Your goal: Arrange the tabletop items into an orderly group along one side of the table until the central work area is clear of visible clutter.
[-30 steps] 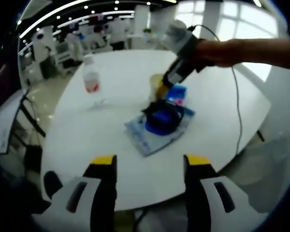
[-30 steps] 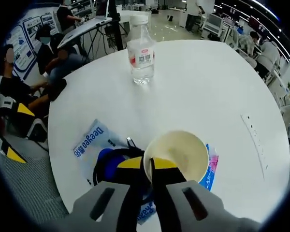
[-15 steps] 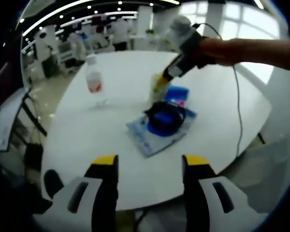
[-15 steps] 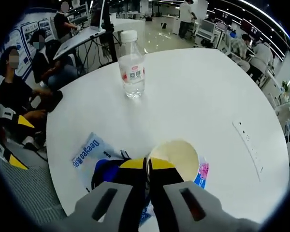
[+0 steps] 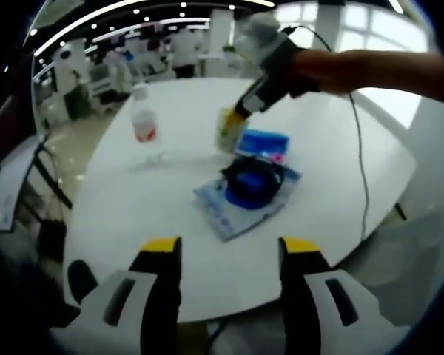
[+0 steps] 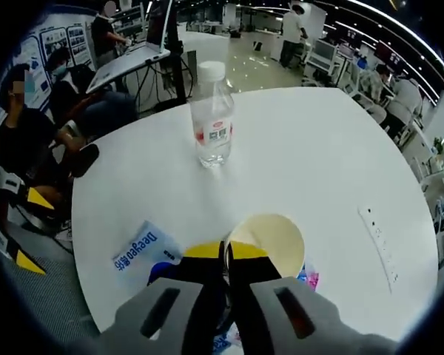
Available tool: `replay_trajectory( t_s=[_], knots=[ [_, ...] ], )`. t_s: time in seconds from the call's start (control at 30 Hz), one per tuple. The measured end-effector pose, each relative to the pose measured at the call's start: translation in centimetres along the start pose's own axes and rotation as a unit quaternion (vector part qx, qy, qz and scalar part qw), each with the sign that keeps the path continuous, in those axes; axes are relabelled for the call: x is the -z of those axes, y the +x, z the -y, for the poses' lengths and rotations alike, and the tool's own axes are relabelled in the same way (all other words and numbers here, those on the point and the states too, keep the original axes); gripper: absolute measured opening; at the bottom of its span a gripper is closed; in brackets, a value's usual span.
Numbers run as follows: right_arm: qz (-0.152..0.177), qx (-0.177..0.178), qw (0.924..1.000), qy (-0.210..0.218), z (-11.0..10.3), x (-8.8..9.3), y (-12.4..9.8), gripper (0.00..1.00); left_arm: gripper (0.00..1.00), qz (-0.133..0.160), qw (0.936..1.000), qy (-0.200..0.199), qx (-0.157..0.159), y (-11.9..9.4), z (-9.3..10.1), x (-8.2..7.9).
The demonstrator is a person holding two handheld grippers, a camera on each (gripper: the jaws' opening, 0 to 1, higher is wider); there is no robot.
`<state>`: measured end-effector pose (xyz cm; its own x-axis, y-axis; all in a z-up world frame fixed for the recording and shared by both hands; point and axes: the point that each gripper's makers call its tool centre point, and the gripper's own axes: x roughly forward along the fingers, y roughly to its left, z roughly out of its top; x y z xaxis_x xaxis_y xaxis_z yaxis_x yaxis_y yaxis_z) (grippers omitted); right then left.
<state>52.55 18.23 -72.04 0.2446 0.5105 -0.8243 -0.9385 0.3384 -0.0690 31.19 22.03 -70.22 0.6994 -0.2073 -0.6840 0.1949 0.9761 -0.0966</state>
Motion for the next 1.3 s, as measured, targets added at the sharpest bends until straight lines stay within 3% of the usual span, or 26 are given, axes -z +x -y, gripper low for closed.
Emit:
replay_trajectory(
  t_s=[0.33, 0.67, 1.3],
  knots=[
    [-0.01, -0.007, 0.9994, -0.031, -1.0, -2.2, 1.5, 0.01, 0.49, -0.001, 1.0, 0.006, -0.003, 0.0, 0.0, 0.0],
    [-0.013, -0.015, 0.9996, -0.019, -1.8, -3.8, 4.1, 0.01, 0.49, 0.0, 0.9998, 0.016, -0.008, 0.0, 0.0, -0.1],
    [-0.031, 0.006, 0.9975, -0.064, -1.6, -4.3, 6.6, 0.01, 0.48, 0.006, 0.9998, 0.015, -0.014, -0.3, -0.2, -0.5]
  ],
)
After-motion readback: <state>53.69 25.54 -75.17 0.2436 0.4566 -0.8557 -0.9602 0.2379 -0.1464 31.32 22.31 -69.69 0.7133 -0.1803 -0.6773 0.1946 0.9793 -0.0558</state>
